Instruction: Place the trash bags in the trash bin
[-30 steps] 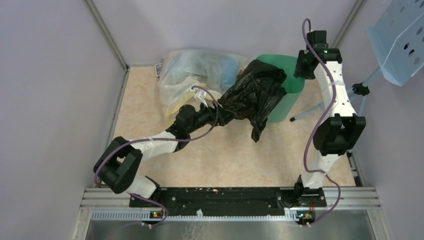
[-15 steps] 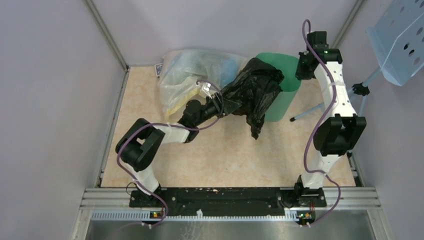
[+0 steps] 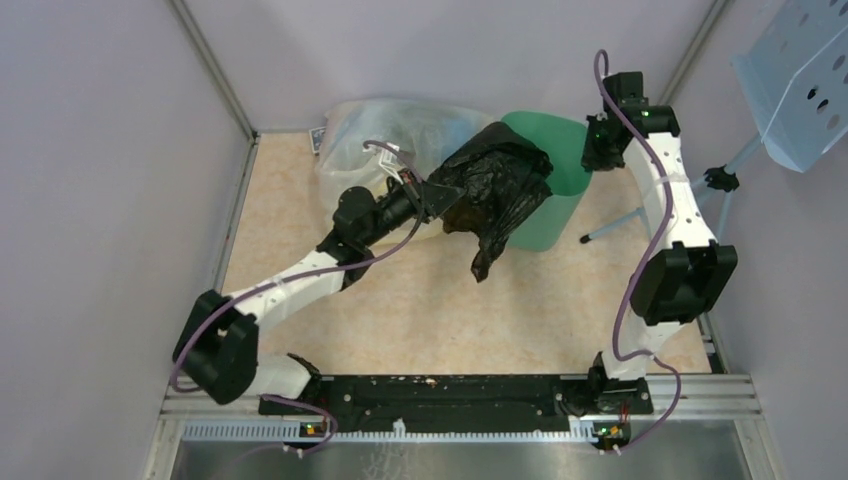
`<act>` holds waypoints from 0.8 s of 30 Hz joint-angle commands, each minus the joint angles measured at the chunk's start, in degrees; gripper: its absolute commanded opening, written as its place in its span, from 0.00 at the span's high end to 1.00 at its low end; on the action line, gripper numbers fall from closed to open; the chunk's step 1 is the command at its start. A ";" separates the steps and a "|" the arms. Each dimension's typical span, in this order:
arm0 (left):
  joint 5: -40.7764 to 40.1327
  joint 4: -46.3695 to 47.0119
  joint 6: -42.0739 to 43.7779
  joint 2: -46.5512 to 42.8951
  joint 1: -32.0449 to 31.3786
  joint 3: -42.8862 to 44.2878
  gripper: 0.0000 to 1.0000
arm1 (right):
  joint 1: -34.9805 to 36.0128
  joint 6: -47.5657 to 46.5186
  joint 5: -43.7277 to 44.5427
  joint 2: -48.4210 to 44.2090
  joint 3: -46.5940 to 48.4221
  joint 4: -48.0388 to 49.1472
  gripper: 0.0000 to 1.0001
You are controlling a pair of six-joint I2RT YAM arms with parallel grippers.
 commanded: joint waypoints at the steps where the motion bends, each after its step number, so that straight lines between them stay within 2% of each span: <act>1: -1.02 -14.92 5.43 -8.27 0.20 3.85 1.00 | 4.30 0.44 -0.87 -6.36 -3.25 -3.50 1.00; 6: 1.93 -26.09 5.58 -13.21 0.22 7.51 1.00 | 9.75 1.20 -1.92 -9.50 -6.83 -5.30 1.00; 13: 4.05 -36.94 6.11 -18.33 0.21 12.43 1.00 | 19.04 4.30 -2.21 -13.83 -10.40 -6.54 0.99; 17: 4.09 -39.96 6.54 -20.20 0.19 14.02 1.00 | 20.13 4.42 -1.38 -14.45 -9.99 -6.55 0.67; 20: 4.44 -41.29 6.67 -20.96 0.21 14.41 1.00 | 20.09 3.75 2.20 -14.70 -6.57 -7.94 0.54; 24: 4.50 -43.23 6.64 -22.01 0.15 14.58 1.00 | 20.13 2.03 4.80 -14.89 1.73 -11.11 0.47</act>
